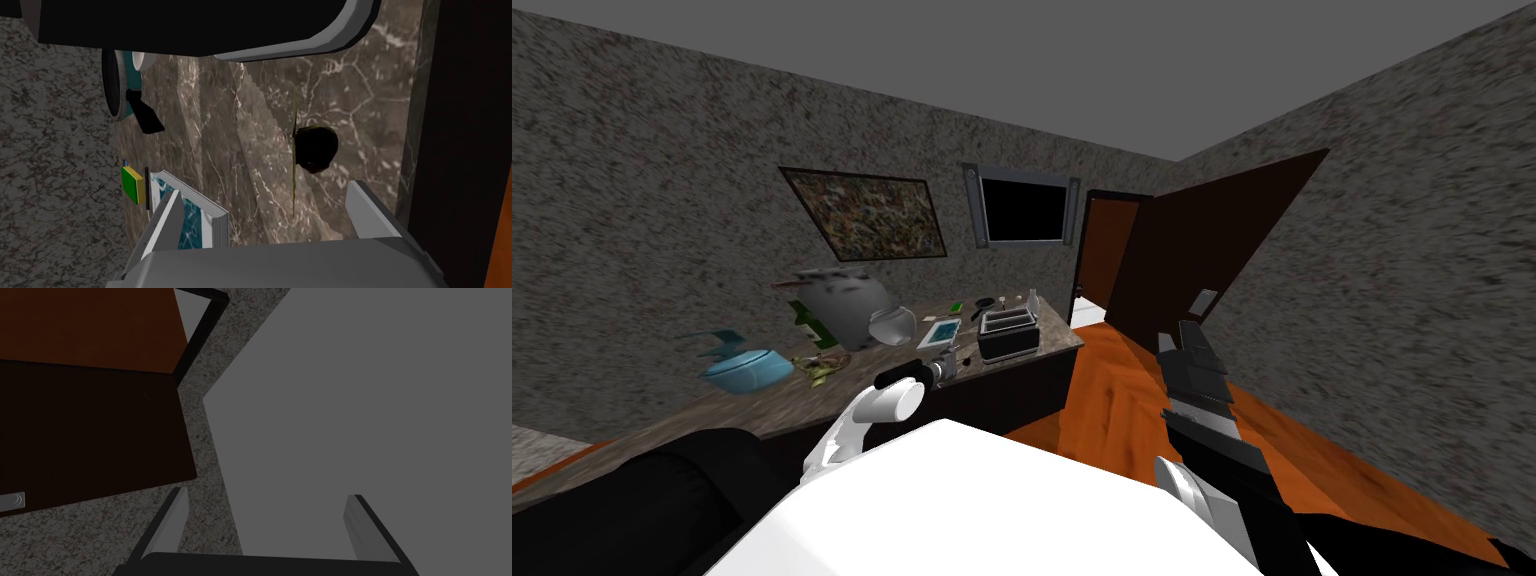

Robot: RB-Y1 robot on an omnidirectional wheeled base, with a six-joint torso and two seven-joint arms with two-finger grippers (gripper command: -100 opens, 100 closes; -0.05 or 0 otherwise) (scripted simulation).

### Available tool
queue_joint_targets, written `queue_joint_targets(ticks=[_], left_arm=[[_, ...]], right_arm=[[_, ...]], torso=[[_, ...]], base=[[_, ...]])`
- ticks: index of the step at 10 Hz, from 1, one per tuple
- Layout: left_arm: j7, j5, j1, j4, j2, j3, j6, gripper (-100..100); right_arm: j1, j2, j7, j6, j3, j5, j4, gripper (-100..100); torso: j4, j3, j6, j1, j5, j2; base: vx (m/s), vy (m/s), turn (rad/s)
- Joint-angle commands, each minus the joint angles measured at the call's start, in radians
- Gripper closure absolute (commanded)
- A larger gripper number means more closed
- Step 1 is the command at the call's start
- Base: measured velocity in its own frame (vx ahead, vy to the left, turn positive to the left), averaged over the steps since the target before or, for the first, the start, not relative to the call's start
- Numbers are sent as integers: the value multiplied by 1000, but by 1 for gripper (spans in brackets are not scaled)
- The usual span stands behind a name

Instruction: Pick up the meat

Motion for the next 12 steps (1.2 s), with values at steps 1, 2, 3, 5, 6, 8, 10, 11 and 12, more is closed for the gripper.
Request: queue_joint_targets(ticks=[1,2,3,5,6,8,10,11,12], left_arm=[[-4,14,-8,7,7,6,44,-100],[-7,27,-12,13,14,11,72,-100],[-9,37,-15,18,21,15,96,-100],[-13,52,-18,26,33,21,132,-100],[-14,59,-17,32,39,23,148,-100],[-12,53,-15,26,34,20,141,0],[-20,40,-34,74,29,10,107,-100],[-23,36,-39,88,27,7,97,-100],[-20,37,-36,78,27,8,105,-100]], right_arm=[[0,0,0,0,0,0,0,0],[0,0,0,0,0,0,0,0],[0,0,0,0,0,0,0,0],[0,0,0,0,0,0,0,0],[0,0,0,0,0,0,0,0],[0,0,0,0,0,0,0,0],[0,0,0,0,0,0,0,0],[0,0,0,0,0,0,0,0],[0,0,0,0,0,0,0,0]], torso=[[0,0,0,0,0,0],[0,0,0,0,0,1],[0,0,0,0,0,0],[0,0,0,0,0,0],[0,0,0,0,0,0],[0,1,0,1,0,2],[1,2,0,1,0,3],[1,2,0,1,0,3],[1,1,0,1,0,3]], base=[[46,-9,19],[61,-10,35],[57,-12,23],[57,-17,17],[46,-5,16],[10,-1,2],[17,3,-28],[22,2,-20],[10,1,-3]])
